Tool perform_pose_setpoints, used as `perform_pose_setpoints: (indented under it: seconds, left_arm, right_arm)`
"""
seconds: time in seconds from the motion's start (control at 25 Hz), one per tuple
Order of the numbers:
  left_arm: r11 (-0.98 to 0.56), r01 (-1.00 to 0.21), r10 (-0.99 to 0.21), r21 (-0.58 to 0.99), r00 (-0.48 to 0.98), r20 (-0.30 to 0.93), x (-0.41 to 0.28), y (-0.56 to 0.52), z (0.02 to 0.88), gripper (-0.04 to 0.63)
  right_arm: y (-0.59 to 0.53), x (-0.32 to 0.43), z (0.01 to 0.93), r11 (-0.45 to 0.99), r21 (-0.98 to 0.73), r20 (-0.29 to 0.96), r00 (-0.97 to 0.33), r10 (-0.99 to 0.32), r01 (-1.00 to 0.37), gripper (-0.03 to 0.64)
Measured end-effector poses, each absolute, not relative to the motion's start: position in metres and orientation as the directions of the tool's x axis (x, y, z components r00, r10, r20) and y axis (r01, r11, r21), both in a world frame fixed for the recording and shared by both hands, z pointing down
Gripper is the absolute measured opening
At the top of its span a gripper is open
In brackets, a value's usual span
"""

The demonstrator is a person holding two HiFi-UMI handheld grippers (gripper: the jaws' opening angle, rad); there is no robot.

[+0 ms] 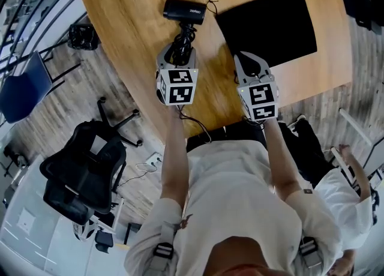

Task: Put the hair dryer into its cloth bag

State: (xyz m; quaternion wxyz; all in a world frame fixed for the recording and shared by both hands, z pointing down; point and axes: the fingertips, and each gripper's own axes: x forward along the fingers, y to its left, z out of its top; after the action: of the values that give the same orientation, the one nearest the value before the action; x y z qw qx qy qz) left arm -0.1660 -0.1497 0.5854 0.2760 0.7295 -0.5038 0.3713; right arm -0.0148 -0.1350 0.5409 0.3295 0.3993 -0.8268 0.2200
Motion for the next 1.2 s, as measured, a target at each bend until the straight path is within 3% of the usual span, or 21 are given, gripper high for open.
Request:
perform_pose_setpoints:
  seconds: [0.68,0.8,1.2]
  left_arm:
    - [-0.493,-0.869,-0.480,0.031,0.302,0.824,-0.164,-0.098,0.583,0.244]
    - [-0.510,-0.860,-0.471,0.030,0.308,0.827,-0.165,-0.089,0.582,0.244]
    - [-0.534,-0.845,-0.454,0.020,0.307,0.836,-0.169,-0.069,0.582,0.244]
  right_arm:
    - [-0.135,-0.013,0.581,0.615,-0.004,0.785,-0.383,-0.487,-0.788,0.025]
    - [-0.136,-0.014,0.586,0.620,0.009,0.796,-0.369,-0.479,-0.785,0.100]
    - [-0.137,-0.016,0.602,0.625,0.043,0.823,-0.327,-0.465,-0.780,0.084]
